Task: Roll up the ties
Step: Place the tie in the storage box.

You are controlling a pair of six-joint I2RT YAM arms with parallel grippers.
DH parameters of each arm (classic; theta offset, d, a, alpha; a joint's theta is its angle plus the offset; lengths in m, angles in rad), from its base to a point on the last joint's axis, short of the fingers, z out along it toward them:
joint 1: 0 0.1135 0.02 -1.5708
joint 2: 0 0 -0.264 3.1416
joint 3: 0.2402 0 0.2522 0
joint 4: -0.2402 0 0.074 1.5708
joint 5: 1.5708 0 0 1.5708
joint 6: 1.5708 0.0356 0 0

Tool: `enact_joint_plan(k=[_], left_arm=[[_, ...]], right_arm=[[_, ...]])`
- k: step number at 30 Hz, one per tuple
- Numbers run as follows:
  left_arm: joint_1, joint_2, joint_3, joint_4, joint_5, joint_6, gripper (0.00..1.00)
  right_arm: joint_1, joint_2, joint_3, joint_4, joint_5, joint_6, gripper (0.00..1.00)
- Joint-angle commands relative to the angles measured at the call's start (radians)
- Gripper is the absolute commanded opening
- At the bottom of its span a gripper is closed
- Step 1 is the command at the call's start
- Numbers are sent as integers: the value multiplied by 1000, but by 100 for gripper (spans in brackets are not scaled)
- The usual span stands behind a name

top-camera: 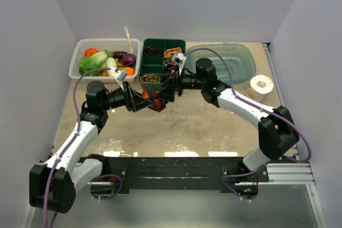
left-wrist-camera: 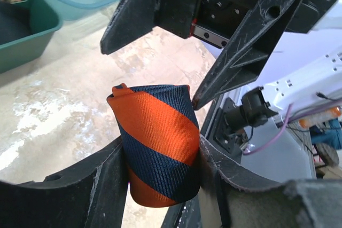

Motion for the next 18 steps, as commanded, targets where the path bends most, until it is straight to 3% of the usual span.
enact_joint_plan(k=[1, 4, 18], left_arm=[[-10, -43, 45, 7, 79, 25, 52], [-12, -47, 47, 24, 98, 22, 52], [-34, -52, 61, 14, 61, 39, 52]], right_arm=[[-5, -16, -11, 94, -155, 22, 99], [-3, -5, -37, 174, -230, 72, 99], [18, 46, -43, 153, -333, 94, 99]])
